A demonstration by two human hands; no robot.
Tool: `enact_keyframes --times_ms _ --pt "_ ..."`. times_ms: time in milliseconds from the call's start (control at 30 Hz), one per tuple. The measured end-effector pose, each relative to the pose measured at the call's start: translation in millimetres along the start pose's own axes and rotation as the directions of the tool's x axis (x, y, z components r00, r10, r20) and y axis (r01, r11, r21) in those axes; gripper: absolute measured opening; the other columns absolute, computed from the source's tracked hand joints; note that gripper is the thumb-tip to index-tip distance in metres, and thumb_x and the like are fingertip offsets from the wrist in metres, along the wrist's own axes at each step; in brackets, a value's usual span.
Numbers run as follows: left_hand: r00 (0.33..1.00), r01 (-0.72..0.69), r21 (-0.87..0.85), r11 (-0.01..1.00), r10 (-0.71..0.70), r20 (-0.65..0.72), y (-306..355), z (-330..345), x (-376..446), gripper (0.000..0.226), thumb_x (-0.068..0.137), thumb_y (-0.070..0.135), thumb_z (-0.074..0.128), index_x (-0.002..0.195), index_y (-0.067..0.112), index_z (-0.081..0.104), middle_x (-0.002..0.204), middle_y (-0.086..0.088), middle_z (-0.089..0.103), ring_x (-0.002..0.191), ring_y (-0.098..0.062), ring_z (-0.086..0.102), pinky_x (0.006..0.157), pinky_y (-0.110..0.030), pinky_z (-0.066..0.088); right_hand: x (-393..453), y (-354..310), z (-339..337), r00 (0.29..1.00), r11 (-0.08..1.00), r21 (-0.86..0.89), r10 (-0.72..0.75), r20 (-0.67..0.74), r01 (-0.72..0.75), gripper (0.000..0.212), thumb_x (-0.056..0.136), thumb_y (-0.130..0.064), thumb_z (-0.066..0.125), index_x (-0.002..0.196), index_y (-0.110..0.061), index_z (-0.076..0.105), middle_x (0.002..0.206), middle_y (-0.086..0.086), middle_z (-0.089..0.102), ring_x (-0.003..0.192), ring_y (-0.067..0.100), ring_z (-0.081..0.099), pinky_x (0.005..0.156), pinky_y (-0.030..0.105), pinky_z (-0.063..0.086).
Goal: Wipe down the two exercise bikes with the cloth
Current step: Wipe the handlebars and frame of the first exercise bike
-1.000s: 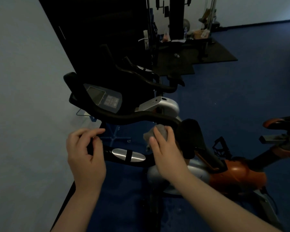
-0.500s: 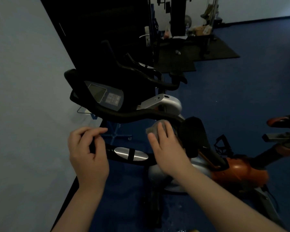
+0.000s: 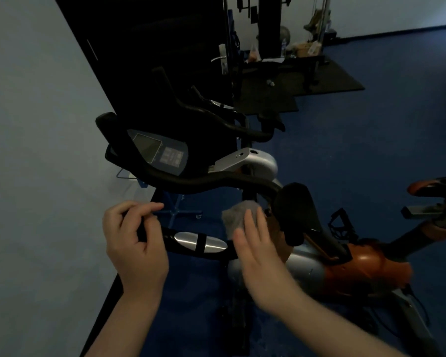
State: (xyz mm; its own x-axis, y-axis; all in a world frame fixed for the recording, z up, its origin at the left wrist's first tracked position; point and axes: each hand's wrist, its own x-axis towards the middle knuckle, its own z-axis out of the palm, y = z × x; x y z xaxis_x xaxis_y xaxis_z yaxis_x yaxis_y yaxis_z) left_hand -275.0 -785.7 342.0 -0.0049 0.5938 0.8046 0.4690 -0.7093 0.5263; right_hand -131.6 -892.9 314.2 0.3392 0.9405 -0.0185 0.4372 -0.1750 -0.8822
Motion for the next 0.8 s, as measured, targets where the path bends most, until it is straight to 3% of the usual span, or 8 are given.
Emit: enact_keyframes --times_ms 133,267,333,400,500,633,700,800 --pt "1.0 -0.005 0.008 1.0 0.005 -0.025 0 2 0 0.024 0.087 -0.003 0.048 0.09 0.008 0.069 0.096 0.005 0.045 0.089 -0.004 0.048 0.08 -0.009 0.036 -20 -8 -15 0.995 0.998 -0.058 0.038 0.089 -0.033 0.088 0.078 -0.082 0.005 0.153 -0.037 0.005 0.158 -0.017 -0.012 0.143 -0.001 -0.005 0.116 0.022 0.005" --pt "0.999 -0.038 0.009 0.999 0.038 0.015 -4 -1 0 0.022 0.09 0.002 0.048 0.092 0.01 0.069 0.097 0.013 0.045 0.091 -0.004 0.048 0.082 -0.01 0.036 -8 -1 -54 0.984 0.939 -0.315 -0.167 -0.066 0.138 0.043 0.1 -0.046 0.032 0.141 -0.039 0.043 0.141 -0.023 0.042 0.127 -0.002 0.038 0.103 0.017 0.031" --pt "1.0 -0.018 0.008 1.0 0.017 0.013 -4 -1 0 0.022 0.09 0.004 0.048 0.092 0.011 0.069 0.101 0.018 0.044 0.091 -0.004 0.048 0.081 -0.01 0.036 -5 3 -43 0.963 0.89 -0.407 -0.258 -0.079 0.205 0.037 0.101 -0.033 0.042 0.136 -0.028 0.054 0.141 -0.014 0.045 0.127 0.005 0.037 0.106 0.018 0.029" --pt "1.0 0.004 0.005 1.0 -0.004 0.003 -3 -1 0 0.022 0.089 0.004 0.048 0.091 0.01 0.069 0.098 0.016 0.044 0.09 -0.004 0.048 0.08 -0.01 0.037 -8 7 -20 0.935 0.879 -0.426 -0.311 -0.169 0.215 0.032 0.101 -0.024 0.047 0.129 -0.019 0.062 0.141 -0.005 0.05 0.133 0.015 0.037 0.113 0.033 0.03" --pt "1.0 0.008 0.021 1.0 -0.008 0.02 -2 -2 -1 0.022 0.09 0.005 0.048 0.092 0.011 0.069 0.102 0.01 0.045 0.091 -0.01 0.05 0.08 -0.011 0.038 -10 3 3 0.892 0.883 -0.413 -0.356 -0.277 0.224 0.035 0.1 -0.03 0.04 0.121 -0.02 0.066 0.14 -0.004 0.052 0.141 0.022 0.031 0.118 0.044 0.015" --pt "0.998 0.008 0.017 1.0 -0.009 0.055 -3 -6 1 0.022 0.091 0.007 0.048 0.094 0.013 0.069 0.103 0.012 0.045 0.091 -0.017 0.052 0.08 -0.015 0.04 9 -1 -10 0.923 0.879 -0.331 -0.381 -0.058 0.342 0.041 0.1 -0.045 0.036 0.127 -0.026 0.061 0.143 -0.01 0.048 0.142 0.006 0.022 0.121 0.042 0.015" --pt "0.998 0.002 0.003 1.0 -0.002 0.069 -3 -8 1 0.022 0.091 0.009 0.047 0.094 0.013 0.069 0.103 0.012 0.046 0.091 -0.016 0.053 0.081 -0.013 0.039 15 12 -24 0.892 0.799 -0.426 -0.45 0.043 0.423 0.047 0.099 -0.054 0.033 0.133 -0.031 0.056 0.145 -0.012 0.044 0.144 0.007 0.02 0.121 0.039 0.012" --pt "0.995 0.04 0.0 0.999 -0.039 0.093 -2 -8 0 0.022 0.091 0.011 0.047 0.095 0.014 0.069 0.103 0.011 0.046 0.091 -0.016 0.053 0.08 -0.012 0.039 10 22 -15 0.902 0.829 -0.411 -0.43 -0.033 0.38 0.049 0.098 -0.048 0.032 0.131 -0.023 0.058 0.13 -0.006 0.057 0.139 0.018 0.034 0.116 0.045 0.025"
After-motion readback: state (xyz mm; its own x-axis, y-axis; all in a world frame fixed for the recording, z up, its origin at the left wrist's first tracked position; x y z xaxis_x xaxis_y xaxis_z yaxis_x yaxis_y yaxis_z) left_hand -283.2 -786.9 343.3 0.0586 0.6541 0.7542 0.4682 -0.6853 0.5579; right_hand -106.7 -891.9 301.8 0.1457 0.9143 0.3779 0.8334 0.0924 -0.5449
